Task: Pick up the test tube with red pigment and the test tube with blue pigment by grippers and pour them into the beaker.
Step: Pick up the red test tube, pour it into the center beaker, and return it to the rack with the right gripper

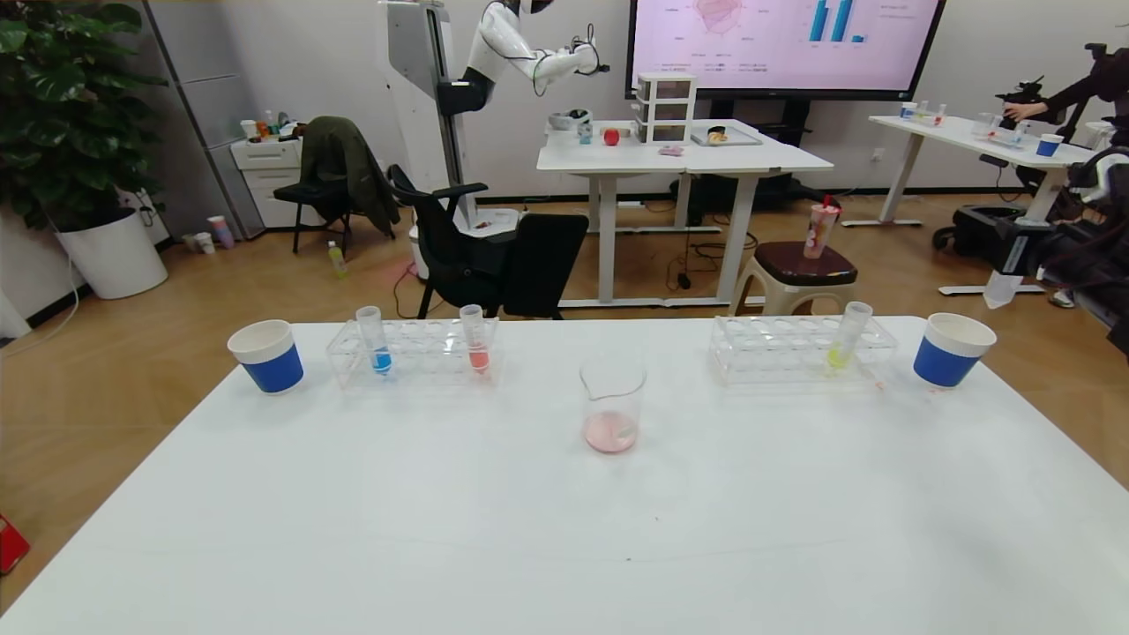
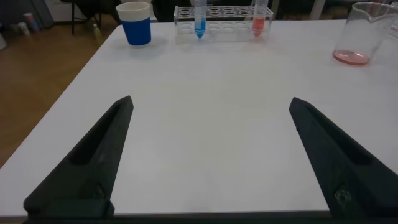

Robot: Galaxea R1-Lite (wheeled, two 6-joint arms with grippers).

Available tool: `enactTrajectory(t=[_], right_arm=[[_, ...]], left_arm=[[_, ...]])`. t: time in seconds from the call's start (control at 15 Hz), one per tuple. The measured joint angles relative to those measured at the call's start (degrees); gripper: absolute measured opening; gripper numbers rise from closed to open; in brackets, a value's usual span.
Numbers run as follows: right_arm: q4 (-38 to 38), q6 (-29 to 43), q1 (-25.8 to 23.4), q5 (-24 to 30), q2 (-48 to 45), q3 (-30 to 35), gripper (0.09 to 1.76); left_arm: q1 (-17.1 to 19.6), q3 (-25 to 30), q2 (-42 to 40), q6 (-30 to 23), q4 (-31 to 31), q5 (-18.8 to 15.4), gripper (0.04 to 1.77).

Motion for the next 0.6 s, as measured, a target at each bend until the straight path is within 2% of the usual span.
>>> enactTrajectory(t=[0.27, 0.6], right_arm=[[-5.5, -0.1, -2.0, 0.1, 6.1, -0.6, 0.52], [-6.5, 0.4, -2.3, 0.7, 10.9, -1.9, 0.52]], left_arm=[[0.0, 0.0, 0.0, 0.0, 0.0, 0.0, 1.75], [0.0, 0.0, 0.0, 0.0, 0.0, 0.0, 1.75]])
